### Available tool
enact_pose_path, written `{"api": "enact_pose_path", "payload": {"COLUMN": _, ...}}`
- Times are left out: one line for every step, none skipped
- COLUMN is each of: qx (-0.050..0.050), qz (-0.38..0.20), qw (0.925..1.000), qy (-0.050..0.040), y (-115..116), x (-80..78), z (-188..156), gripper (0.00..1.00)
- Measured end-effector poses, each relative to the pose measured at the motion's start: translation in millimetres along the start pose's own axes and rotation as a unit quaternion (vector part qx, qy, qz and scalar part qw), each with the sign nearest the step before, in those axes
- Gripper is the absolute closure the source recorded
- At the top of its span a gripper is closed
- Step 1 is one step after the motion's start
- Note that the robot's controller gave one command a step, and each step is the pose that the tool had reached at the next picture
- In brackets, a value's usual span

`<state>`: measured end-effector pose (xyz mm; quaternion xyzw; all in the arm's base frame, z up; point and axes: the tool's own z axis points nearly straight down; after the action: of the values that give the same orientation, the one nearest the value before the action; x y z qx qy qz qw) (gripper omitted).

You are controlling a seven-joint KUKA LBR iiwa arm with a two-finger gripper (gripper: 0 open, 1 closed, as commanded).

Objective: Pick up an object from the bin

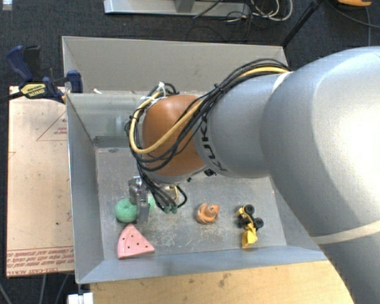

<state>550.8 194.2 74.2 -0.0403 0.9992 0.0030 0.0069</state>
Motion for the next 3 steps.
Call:
{"api": "enact_pose_path", "payload": {"qx": 0.0, "qz": 0.0, "qw": 1.0, "qy": 0.0, "y": 0, "x": 0.0, "z": 0, "gripper": 1.0}}
{"api": "enact_pose_path", "payload": {"qx": 0.002, "qz": -0.004, "qw": 1.0, "qy": 0.0061, "y": 4, "x": 34.2, "z": -111, "gripper": 1.0}}
{"api": "enact_pose_path", "payload": {"qx": 0.002, "qz": -0.004, "qw": 1.0, "qy": 0.0062, "y": 4, "x": 34.2, "z": -111, "gripper": 1.0}}
